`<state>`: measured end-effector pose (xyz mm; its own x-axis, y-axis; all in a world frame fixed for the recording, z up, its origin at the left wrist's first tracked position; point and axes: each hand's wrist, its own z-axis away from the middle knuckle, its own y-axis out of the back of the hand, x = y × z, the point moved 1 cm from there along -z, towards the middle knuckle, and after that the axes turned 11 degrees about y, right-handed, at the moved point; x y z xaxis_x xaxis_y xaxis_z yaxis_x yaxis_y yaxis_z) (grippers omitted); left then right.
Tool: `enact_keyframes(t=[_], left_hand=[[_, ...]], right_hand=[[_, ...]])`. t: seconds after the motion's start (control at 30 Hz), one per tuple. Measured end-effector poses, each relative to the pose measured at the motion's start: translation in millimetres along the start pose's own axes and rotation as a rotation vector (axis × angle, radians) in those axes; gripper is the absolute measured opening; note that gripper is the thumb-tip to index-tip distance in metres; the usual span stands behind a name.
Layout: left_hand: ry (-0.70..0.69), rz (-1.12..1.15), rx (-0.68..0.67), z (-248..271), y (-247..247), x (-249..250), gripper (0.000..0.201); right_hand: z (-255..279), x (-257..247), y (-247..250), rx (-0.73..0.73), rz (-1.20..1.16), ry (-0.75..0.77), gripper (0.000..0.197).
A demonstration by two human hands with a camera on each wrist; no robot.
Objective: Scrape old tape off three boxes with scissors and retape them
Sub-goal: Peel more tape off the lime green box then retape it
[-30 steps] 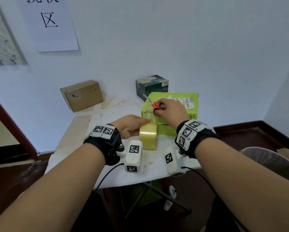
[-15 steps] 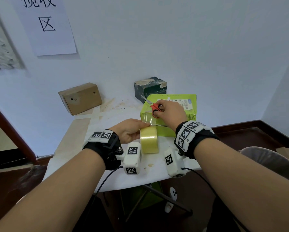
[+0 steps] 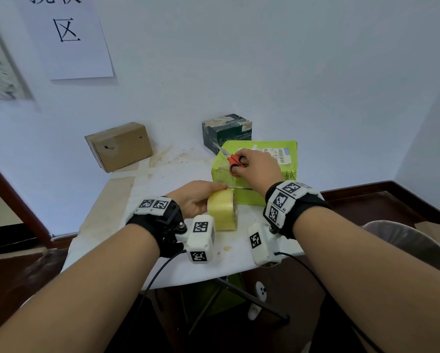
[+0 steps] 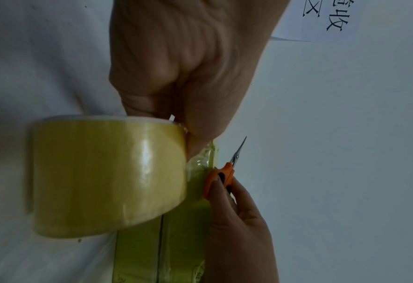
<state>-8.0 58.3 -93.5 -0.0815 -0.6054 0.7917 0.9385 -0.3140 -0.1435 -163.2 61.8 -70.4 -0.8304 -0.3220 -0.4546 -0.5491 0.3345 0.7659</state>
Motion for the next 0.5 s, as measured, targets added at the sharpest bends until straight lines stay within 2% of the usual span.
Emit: enact_keyframes(t=[0.2, 0.33, 0.43, 0.5], left_hand=[[0.001, 0.003, -0.049, 2, 1, -1, 0.016], [-0.032, -0.018, -0.008, 0, 0, 1, 0.015], [-0.030, -0.022, 0.007, 1, -2, 2, 0.016], [-0.024, -0.018, -0.013, 3, -2, 3, 0.015]], right_hand=[[2, -2, 1, 0.006, -0.016, 0.004, 0.027], [2, -2, 5, -0.019, -0.037, -0.005, 0.030], [0, 0, 13, -0.058, -0.155, -0.019, 0.033], [-2, -1, 21, -0.043, -0.304, -0.028, 0.027]])
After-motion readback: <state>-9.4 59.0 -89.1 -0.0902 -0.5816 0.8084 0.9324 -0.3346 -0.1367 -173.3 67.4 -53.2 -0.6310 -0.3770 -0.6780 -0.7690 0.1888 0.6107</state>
